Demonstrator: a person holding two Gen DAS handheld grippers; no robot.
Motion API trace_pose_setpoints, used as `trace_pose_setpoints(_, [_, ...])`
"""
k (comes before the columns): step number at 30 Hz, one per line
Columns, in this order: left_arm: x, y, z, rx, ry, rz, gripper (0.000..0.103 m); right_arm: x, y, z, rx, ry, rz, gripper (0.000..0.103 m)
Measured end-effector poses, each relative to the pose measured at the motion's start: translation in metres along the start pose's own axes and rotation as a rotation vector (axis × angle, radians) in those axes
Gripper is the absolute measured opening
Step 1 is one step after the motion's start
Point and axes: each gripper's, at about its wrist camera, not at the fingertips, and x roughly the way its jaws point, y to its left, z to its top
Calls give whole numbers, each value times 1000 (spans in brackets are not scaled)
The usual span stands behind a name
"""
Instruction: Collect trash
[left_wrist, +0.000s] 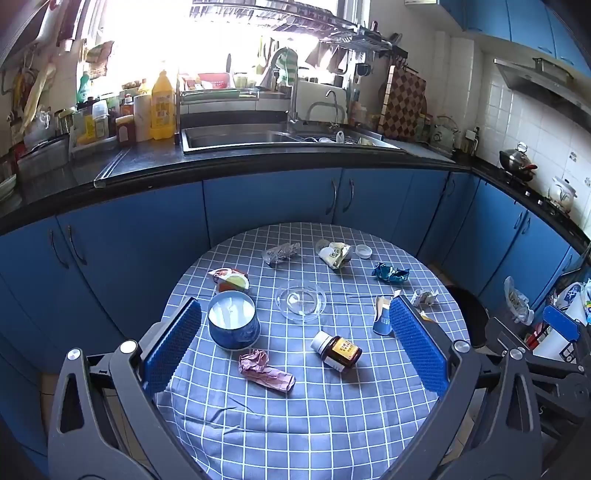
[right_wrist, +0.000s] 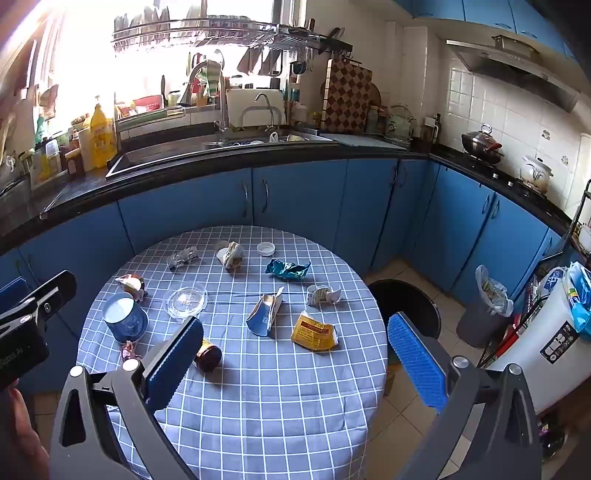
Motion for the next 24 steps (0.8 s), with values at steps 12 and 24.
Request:
trace_pose_setpoints(12, [1, -1, 2, 5, -2, 0, 100, 0, 0, 0, -2, 1, -5, 98])
trace_pose_setpoints(24, [-1, -3, 1, 6, -9, -5, 100, -1, 0, 0, -1, -2, -5, 98])
